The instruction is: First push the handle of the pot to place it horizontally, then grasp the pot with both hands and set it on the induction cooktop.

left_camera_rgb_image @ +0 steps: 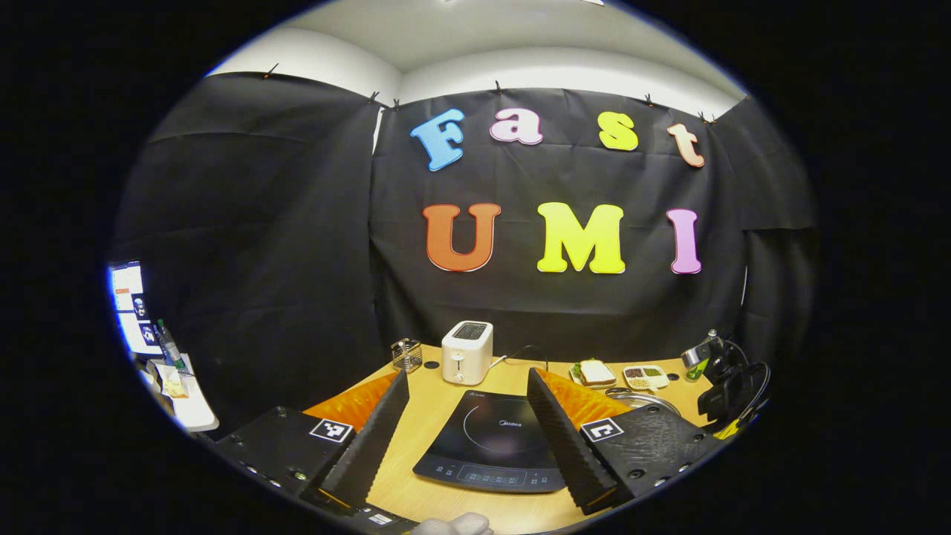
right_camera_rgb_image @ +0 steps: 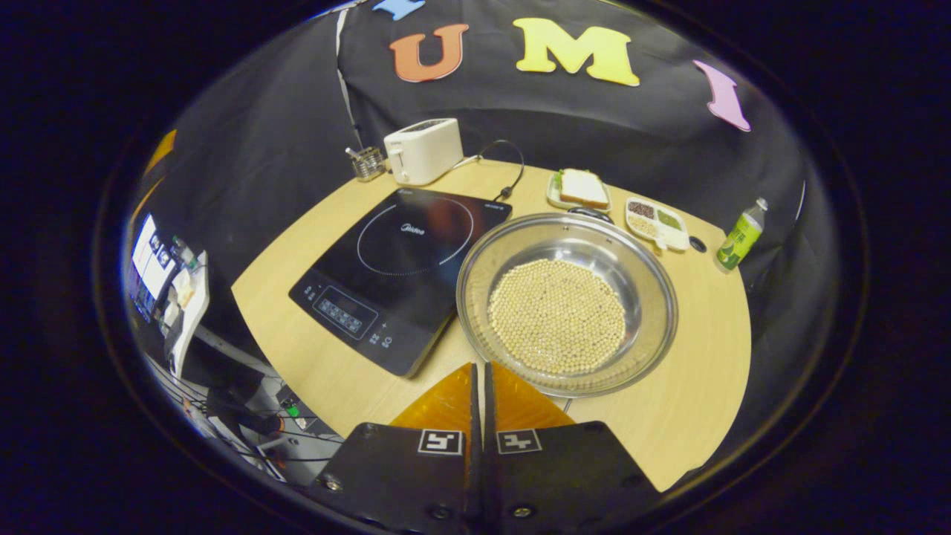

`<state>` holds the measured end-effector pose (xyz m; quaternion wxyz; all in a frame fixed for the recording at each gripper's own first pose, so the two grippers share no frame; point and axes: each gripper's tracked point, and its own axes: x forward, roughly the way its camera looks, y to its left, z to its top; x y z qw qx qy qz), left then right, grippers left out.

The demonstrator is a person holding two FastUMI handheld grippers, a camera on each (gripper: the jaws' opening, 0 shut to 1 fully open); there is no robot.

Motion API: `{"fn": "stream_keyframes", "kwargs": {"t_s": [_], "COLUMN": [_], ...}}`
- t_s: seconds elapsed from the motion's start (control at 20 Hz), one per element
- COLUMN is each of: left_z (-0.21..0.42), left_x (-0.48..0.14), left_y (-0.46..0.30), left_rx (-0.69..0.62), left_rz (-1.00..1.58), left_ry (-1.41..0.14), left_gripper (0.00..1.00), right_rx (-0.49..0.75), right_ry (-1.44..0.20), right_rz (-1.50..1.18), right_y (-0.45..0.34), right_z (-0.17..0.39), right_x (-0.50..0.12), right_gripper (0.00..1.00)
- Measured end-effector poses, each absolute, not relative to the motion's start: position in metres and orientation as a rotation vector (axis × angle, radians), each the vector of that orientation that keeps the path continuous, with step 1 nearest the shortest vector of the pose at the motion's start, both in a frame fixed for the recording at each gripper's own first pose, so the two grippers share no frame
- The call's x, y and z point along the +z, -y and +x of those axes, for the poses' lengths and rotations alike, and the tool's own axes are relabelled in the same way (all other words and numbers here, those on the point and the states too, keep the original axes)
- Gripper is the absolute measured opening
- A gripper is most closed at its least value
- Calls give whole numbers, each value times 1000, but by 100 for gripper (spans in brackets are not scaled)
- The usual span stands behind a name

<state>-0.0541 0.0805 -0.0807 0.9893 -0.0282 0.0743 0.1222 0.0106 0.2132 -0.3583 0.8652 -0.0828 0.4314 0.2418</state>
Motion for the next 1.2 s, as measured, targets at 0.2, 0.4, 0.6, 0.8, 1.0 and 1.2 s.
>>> {"fn": "stream_keyframes", "kwargs": {"t_s": [0.2, 0.4, 0.6, 0.8, 1.0, 1.2], "left_z": [-62, -65, -64, -60, -56, -52], "left_x": [-89, -90, -89, -85, -85, -85], "left_y": [-92, -99, -98, -91, -83, -73], "left_rx": [284, 304, 302, 281, 256, 232], "left_rz": [-63, -51, -57, -46, -45, -47], "left_ry": [-177, -192, -201, -190, -193, -194], "left_gripper": [95, 95, 95, 95, 95, 95], "right_rx": [514, 496, 495, 487, 464, 433], "right_ry": [-960, -998, -1015, -1012, -1026, -1040], "right_rz": [-176, -177, -158, -157, -142, -136], "right_y": [-225, -228, -228, -221, -206, -188], "right_z": [12, 17, 18, 18, 17, 13], "right_x": [-390, -411, -418, -420, -424, -431], "right_gripper": [0, 4, 1, 1, 1, 4]}}
